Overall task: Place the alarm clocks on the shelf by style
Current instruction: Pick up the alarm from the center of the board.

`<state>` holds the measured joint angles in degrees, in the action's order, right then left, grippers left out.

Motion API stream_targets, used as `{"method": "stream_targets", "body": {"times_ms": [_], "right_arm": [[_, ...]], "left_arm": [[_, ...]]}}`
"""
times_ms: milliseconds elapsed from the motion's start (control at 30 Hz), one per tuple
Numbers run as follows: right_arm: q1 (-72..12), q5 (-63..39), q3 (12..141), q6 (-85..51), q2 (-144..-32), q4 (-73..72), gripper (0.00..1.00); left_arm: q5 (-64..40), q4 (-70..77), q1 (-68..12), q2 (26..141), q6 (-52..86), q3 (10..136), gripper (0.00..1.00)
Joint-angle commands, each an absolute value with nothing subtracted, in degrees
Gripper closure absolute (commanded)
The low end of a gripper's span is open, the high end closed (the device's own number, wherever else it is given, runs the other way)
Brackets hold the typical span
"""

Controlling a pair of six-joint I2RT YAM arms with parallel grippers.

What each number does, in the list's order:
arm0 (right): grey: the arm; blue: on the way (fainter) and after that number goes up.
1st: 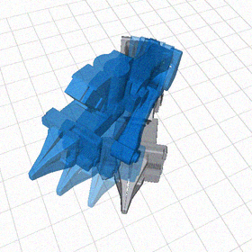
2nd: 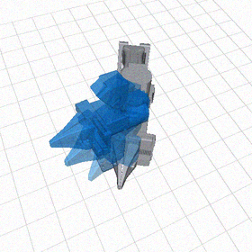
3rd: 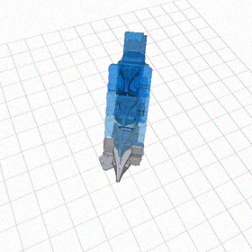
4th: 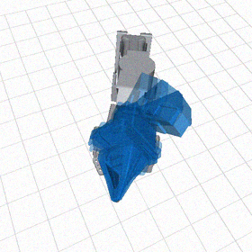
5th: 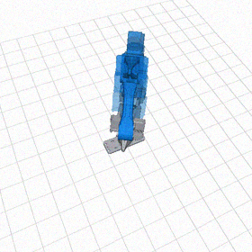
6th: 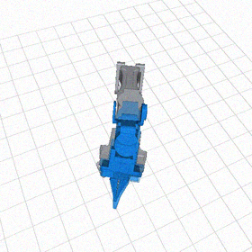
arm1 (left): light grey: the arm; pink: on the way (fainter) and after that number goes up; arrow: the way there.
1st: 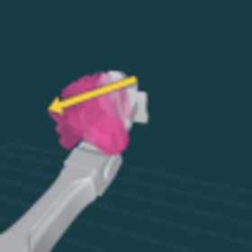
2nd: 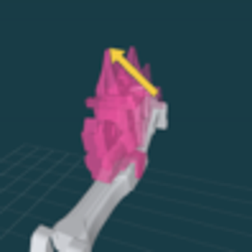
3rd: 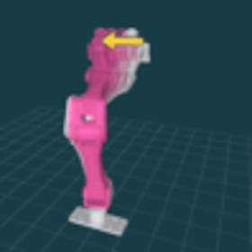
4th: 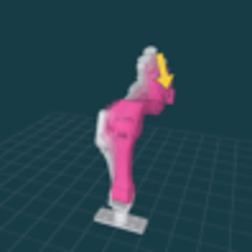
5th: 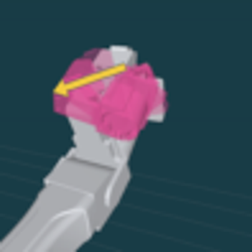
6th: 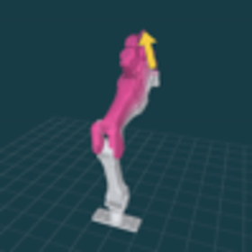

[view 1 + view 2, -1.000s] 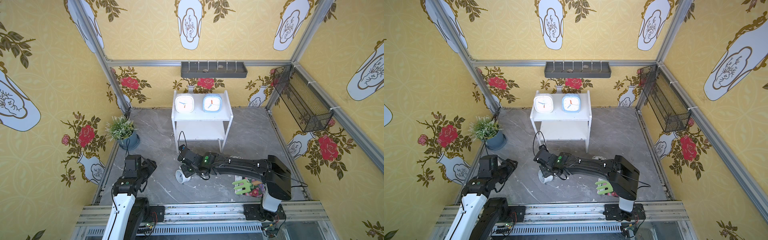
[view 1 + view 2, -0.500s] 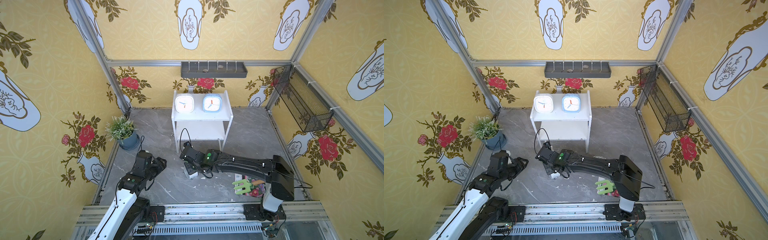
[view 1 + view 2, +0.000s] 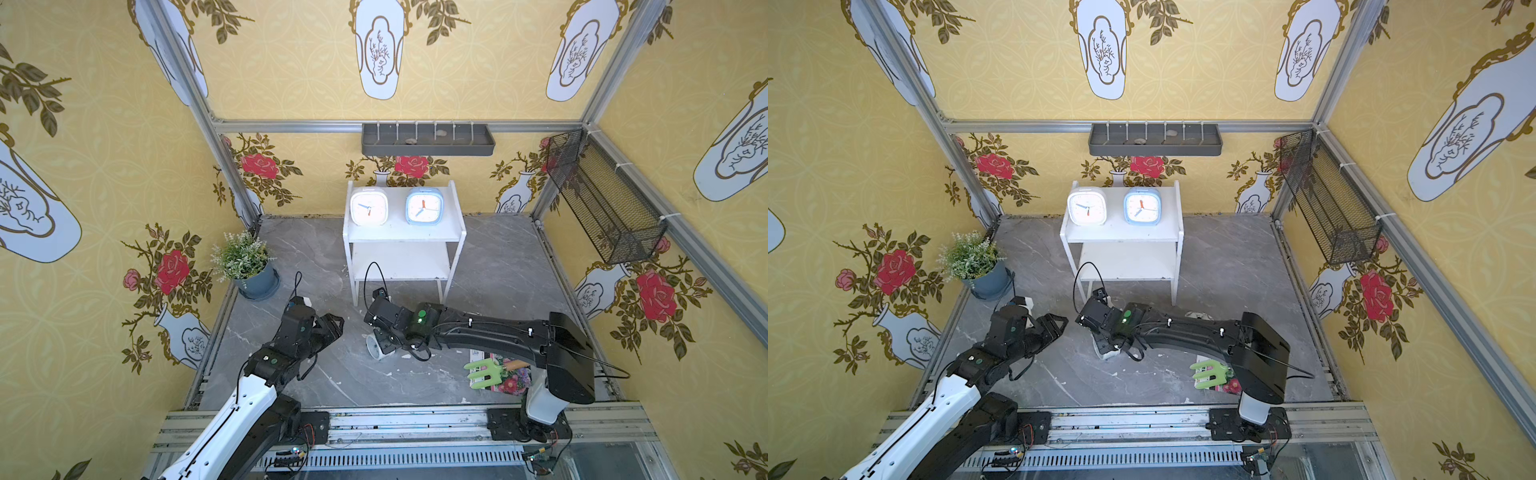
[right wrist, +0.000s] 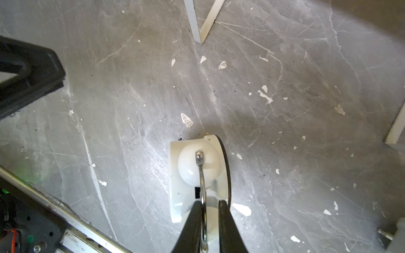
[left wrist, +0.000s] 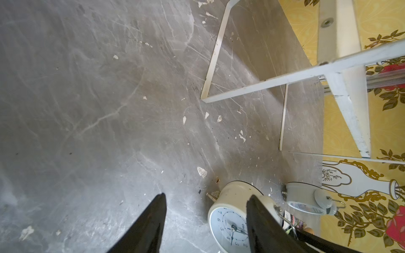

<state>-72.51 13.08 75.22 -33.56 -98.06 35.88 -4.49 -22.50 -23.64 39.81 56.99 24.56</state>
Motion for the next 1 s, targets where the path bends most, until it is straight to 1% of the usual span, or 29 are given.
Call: {"method": "stream_targets", "body": {"times_ms": [0,67,167,267,433,667,867,967], "right_arm": [[-72.51,12.31,74.80,-34.63,-97.32,33.67,0.74],[-72.58,12.26,74.37,-34.97,-97.14,33.34,0.69],[-72.47,11.88,73.47,-35.24,-96.20,31.99,0.67],[-72.25,10.80,72.58,-35.57,-95.38,30.56,0.69],[-71.64,8.91,72.06,-36.91,-94.87,28.66,0.74],[-71.24,9.40,71.29,-38.19,-95.54,28.34,0.81],[-71.20,9.56,71.21,-38.36,-95.95,28.20,0.83],[-71.21,9.82,71.07,-38.43,-95.98,28.28,0.86]], "left_arm": [[-3.95,-20.24,-23.73,39.69,55.97,23.87,0.38],[-3.95,-20.06,-23.82,39.40,55.83,23.74,0.38],[-4.34,-19.32,-24.06,39.27,55.27,23.59,0.38],[-4.05,-19.07,-24.70,39.96,54.21,23.93,0.38],[-1.67,-19.11,-28.91,41.21,52.94,24.46,0.38],[0.26,-19.02,-31.40,41.11,50.92,25.43,0.35],[1.67,-20.34,-33.78,43.29,50.14,27.63,0.36],[2.58,-20.48,-34.32,43.25,50.19,28.03,0.36]]}}
